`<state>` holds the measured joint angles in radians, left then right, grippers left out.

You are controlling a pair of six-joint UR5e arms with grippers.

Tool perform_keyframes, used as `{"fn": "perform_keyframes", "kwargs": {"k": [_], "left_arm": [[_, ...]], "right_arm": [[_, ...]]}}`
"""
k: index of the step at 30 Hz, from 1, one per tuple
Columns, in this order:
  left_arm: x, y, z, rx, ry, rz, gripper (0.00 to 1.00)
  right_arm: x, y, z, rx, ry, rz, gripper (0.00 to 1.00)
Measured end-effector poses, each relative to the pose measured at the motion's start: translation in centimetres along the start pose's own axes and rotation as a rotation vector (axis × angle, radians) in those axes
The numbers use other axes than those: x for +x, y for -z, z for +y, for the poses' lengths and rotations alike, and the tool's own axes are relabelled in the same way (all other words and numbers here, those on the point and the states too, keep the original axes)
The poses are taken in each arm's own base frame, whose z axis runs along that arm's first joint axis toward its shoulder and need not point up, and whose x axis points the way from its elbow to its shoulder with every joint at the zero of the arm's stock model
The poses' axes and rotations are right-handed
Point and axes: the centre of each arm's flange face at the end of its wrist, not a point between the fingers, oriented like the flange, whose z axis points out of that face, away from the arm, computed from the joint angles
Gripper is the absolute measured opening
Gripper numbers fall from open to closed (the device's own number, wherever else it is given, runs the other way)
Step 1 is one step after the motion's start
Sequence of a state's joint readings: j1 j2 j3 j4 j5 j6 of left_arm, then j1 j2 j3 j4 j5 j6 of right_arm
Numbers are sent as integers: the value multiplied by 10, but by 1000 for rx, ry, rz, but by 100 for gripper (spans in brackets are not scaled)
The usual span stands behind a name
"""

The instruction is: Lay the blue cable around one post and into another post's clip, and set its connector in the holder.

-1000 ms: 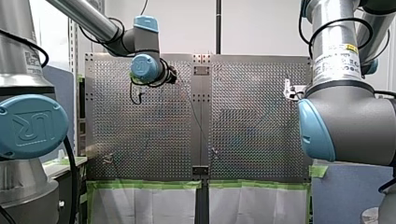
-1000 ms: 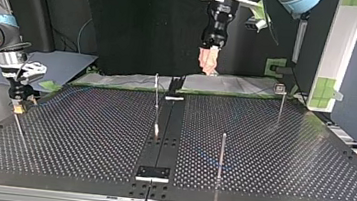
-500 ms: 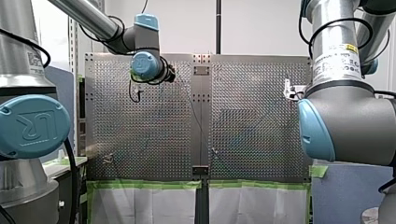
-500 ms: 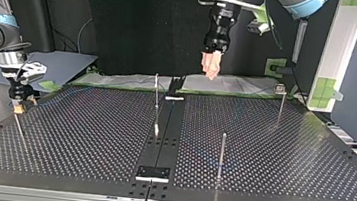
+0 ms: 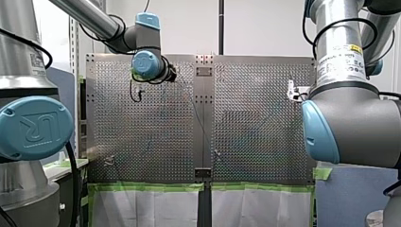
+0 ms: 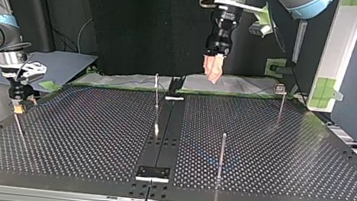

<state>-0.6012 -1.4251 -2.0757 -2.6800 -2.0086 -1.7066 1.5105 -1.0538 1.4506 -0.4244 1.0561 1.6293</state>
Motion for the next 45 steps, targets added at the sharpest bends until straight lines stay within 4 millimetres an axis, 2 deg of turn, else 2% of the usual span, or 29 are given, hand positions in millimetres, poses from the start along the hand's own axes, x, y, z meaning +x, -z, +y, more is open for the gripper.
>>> {"fn": "perform_keyframes", "kwargs": {"k": [16,37,45], "left_arm": [[-7,-11,12,-38,-30,-2,100],[-6,-15,13,-6,-15,-2,100],[-14,-18,13,-8,-7,-16,100]], "right_arm": [[0,0,0,0,0,0,100],[0,0,0,0,0,0,100],[0,0,0,0,0,0,100]]}}
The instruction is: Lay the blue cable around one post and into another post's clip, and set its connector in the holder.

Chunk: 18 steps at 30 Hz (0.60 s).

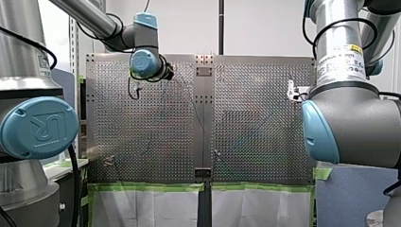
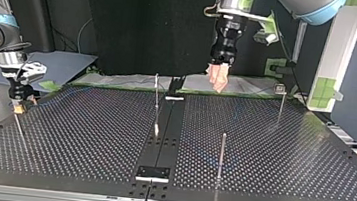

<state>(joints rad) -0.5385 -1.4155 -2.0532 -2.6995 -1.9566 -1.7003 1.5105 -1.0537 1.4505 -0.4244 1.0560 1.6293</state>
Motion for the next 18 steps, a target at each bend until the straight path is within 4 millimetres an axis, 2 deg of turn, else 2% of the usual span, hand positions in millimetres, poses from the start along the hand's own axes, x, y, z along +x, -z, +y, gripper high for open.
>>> {"fn": "perform_keyframes", "kwargs": {"k": [18], "left_arm": [[-16,4,2,-2,20,-29,100]], "right_arm": [[0,0,0,0,0,0,100]]}}
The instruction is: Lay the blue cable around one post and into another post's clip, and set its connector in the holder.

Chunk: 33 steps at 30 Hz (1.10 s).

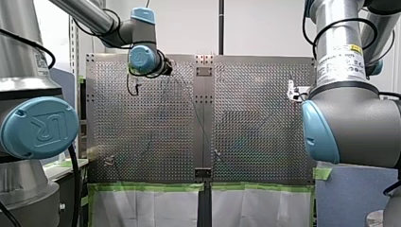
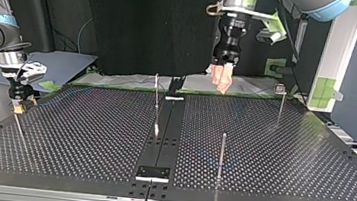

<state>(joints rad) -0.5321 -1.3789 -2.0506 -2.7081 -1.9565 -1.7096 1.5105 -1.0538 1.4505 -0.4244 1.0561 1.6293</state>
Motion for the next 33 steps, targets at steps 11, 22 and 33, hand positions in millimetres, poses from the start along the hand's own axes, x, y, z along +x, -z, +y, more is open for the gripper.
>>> {"fn": "perform_keyframes", "kwargs": {"k": [11,22,33], "left_arm": [[-5,-1,-1,5,6,-10,100],[-12,-6,-4,20,5,-24,100],[-9,-7,-4,22,-16,-15,100]], "right_arm": [[0,0,0,0,0,0,100],[0,0,0,0,0,0,100],[0,0,0,0,0,0,100]]}}
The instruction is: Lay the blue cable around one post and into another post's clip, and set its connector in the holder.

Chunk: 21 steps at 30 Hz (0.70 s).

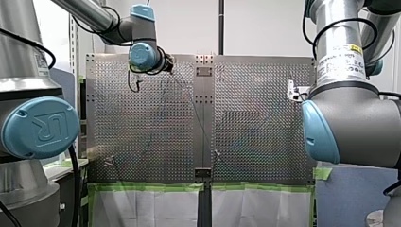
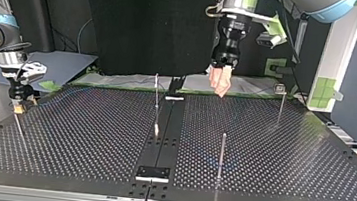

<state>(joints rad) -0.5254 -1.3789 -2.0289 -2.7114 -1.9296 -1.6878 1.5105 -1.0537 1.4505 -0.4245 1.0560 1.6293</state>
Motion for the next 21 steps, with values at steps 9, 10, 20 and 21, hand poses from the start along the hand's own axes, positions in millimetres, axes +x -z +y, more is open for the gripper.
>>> {"fn": "perform_keyframes", "kwargs": {"k": [9,10,20,21], "left_arm": [[25,-10,0,-9,-13,35,100],[28,-12,-1,-3,-14,37,100],[43,-17,-7,50,-7,56,100],[42,-17,-7,50,-4,55,100]], "right_arm": [[0,0,0,0,0,0,100],[0,0,0,0,0,0,100],[0,0,0,0,0,0,100],[0,0,0,0,0,0,100]]}}
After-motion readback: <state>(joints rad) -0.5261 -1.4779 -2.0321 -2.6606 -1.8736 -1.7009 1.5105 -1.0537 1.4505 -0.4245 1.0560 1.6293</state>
